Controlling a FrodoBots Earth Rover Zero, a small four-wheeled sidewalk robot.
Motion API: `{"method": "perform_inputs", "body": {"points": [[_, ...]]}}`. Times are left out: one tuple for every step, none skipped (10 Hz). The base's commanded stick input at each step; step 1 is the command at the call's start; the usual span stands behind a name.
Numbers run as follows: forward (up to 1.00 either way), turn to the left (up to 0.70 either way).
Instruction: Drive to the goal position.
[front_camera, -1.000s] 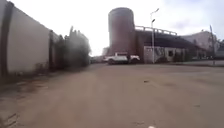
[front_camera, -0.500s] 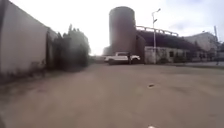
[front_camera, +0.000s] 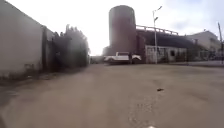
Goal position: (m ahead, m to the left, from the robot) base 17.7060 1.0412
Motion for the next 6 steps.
{"method": "perform_inputs", "body": {"points": [[0.70, 0.01], [0.70, 0.01], [0.70, 0.01], [0.70, 0.01], [0.70, 0.01], [0.70, 0.01]]}}
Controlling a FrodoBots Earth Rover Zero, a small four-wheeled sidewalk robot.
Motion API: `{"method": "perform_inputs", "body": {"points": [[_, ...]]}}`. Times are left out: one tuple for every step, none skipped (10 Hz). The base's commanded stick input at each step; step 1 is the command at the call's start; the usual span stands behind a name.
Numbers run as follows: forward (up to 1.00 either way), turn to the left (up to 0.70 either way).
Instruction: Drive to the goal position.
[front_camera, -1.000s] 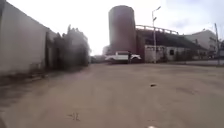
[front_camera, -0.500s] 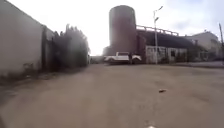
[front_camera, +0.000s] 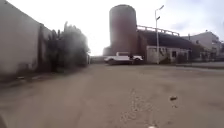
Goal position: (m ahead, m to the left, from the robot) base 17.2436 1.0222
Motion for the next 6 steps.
{"method": "perform_inputs", "body": {"points": [[0.70, 0.01], [0.70, 0.01], [0.70, 0.01], [0.70, 0.01], [0.70, 0.01], [0.70, 0.01]]}}
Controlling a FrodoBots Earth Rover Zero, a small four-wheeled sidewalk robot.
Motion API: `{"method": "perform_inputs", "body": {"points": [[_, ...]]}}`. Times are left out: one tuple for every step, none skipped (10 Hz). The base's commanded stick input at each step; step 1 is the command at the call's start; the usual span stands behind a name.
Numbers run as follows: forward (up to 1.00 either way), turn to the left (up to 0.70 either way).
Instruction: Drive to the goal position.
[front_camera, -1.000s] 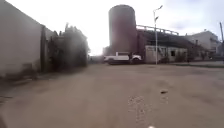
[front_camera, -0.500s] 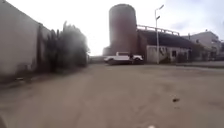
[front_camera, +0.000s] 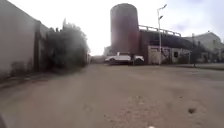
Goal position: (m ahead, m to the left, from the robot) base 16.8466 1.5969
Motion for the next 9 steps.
{"method": "perform_inputs", "body": {"points": [[0.70, 0.01], [0.70, 0.01], [0.70, 0.01], [0.70, 0.01], [0.70, 0.01], [0.70, 0.01], [0.70, 0.01], [0.70, 0.01], [0.70, 0.01]]}}
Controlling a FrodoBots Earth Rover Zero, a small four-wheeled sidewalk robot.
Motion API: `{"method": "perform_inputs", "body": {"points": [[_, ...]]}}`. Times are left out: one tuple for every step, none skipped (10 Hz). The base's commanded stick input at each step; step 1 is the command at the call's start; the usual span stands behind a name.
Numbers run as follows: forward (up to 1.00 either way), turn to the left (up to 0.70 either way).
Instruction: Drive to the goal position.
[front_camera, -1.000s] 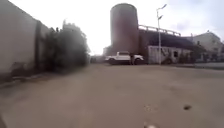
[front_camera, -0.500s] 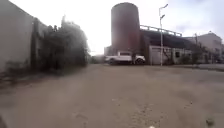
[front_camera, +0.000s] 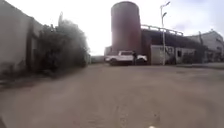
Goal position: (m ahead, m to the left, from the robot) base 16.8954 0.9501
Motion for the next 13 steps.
{"method": "perform_inputs", "body": {"points": [[0.70, 0.01], [0.70, 0.01], [0.70, 0.01], [0.70, 0.01], [0.70, 0.01], [0.70, 0.01], [0.70, 0.01], [0.70, 0.01], [0.70, 0.01], [0.70, 0.01], [0.70, 0.01], [0.70, 0.01], [0.70, 0.01]]}}
